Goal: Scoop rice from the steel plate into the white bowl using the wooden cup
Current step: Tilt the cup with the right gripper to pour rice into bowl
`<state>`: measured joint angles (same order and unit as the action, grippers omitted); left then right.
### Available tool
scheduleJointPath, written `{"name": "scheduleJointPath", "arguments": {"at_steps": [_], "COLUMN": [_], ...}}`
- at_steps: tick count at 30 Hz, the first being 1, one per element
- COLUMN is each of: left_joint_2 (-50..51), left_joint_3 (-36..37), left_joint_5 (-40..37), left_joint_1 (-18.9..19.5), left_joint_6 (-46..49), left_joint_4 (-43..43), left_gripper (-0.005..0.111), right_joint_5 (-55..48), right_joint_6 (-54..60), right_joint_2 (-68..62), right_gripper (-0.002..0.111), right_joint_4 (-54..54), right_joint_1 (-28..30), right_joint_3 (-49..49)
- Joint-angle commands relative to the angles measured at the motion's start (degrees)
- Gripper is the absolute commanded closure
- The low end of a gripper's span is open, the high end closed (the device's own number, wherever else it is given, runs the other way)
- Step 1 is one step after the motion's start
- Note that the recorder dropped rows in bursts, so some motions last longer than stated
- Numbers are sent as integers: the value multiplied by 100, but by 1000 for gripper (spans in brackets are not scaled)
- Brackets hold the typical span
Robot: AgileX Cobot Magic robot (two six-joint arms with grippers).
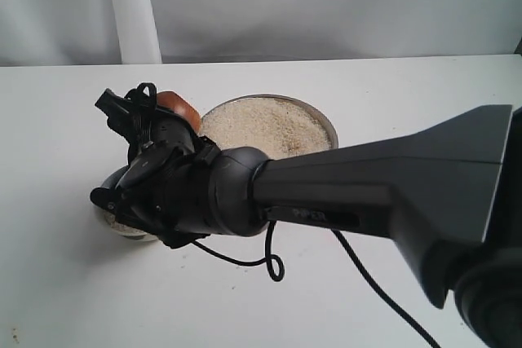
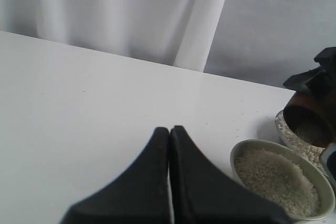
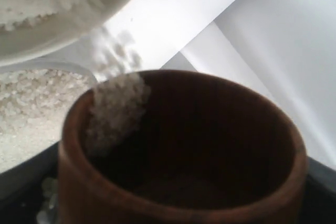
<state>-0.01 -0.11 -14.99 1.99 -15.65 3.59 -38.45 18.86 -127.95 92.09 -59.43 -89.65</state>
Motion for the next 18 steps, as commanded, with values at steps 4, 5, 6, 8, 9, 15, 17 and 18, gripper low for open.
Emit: {"name": "scheduleJointPath", "arguments": {"at_steps": [4,5,6,8,9,15,17,18], "left_joint_2": [1,1,1,1,1,1,1,1], "left_joint_3": [11,11,11,11,11,11,11,11], "left_joint_5": [19,19,19,19,19,19,19,19], "left_joint_1": [-26,-26,-26,-26,-26,-26,-26,-26], "left_joint_6": [-13,-13,-13,-13,-13,-13,-13,-13], "left_joint_4": [-11,-11,-11,-11,-11,-11,-11,-11], "left_gripper": [107,107,107,107,107,107,107,107], "right_joint_5": [-72,-72,-83,-269,-358,-337,-312,-312], "right_joint_6": [43,43,54,154,198,106,102,-144], "right_joint_2": [20,20,7,-25,-25,-26,-38,-38], "right_gripper": [108,108,108,108,108,108,108,108], "right_joint_4": [436,391,345,399,440,509,337,323], "right_joint_1": [-143,-143,-143,-143,-154,-186,-186,-186], "right_joint_3": [-44,-44,-44,-44,-44,-44,-44,-44]}}
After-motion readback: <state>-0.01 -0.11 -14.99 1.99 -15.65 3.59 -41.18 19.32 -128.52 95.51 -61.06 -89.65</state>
